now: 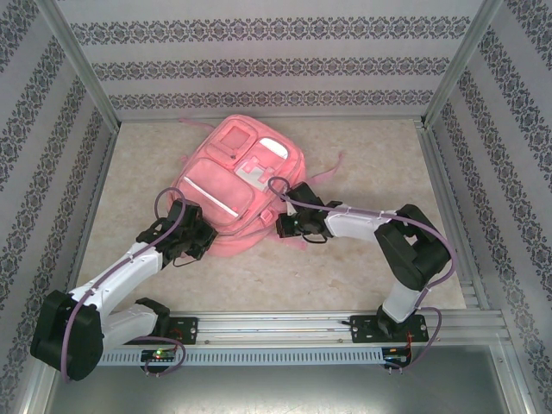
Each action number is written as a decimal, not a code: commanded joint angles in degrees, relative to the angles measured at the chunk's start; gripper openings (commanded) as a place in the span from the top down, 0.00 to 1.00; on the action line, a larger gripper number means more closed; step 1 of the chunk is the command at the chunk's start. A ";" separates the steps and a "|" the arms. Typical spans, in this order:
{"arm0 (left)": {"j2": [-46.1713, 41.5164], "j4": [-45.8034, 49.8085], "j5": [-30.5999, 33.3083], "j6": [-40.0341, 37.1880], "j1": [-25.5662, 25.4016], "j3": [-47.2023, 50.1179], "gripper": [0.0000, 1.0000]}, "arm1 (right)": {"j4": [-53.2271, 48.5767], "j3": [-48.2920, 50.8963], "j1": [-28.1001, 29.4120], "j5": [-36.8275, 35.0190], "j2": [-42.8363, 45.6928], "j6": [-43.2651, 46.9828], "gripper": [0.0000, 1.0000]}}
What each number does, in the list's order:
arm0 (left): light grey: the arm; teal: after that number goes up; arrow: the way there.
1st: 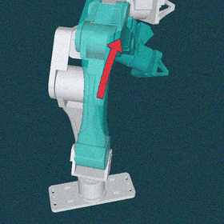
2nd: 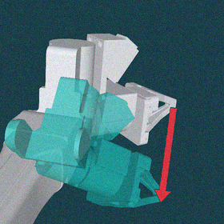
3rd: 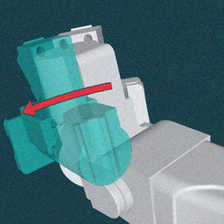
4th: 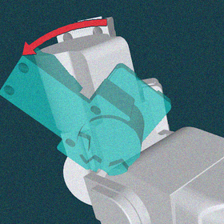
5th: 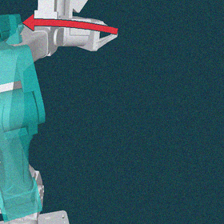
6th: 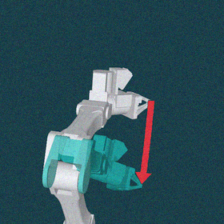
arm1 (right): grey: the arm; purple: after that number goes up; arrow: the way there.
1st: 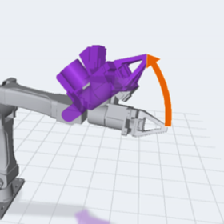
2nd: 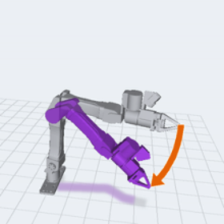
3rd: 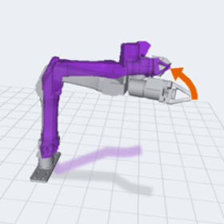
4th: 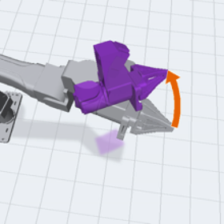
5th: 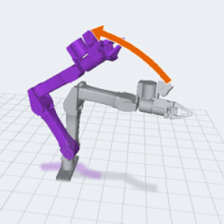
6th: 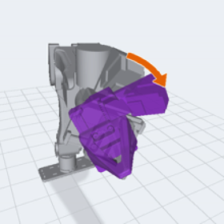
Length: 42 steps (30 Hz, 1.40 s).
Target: Pack the student bag
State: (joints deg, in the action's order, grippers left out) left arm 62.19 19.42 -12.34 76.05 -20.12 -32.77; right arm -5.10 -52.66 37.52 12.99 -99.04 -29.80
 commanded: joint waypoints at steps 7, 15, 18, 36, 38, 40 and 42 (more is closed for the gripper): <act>1.60 -3.05 -1.32 -1.93 0.47 0.23 1.00 | -0.27 -1.70 -2.72 -3.19 -0.64 -2.65 0.84; 4.68 -9.27 -5.39 -1.63 -5.48 0.35 1.00 | 0.45 4.15 -0.98 -2.47 8.49 -2.74 0.58; 6.53 -12.29 -5.33 -0.79 -8.69 0.34 1.00 | -0.14 7.23 -0.69 -3.48 13.46 -6.05 0.57; 29.15 -35.07 -10.41 2.70 -26.03 -8.72 0.78 | 9.83 21.06 -3.21 -2.89 25.95 -42.37 0.65; 30.38 -36.05 -10.94 2.72 -26.80 -9.69 0.76 | 11.57 21.83 -3.84 -1.98 24.97 -42.53 0.65; 30.79 -35.64 -11.03 2.23 -27.20 -10.77 0.74 | 13.01 22.24 -4.47 -1.08 23.68 -42.69 0.66; 30.48 -35.08 -10.76 1.62 -27.36 -11.08 0.72 | 15.96 22.73 -5.14 0.21 21.72 -42.99 0.68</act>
State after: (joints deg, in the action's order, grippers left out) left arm 92.18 -14.00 -20.86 78.74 -46.37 -42.83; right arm 5.89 -31.18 33.23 11.05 -75.29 -70.76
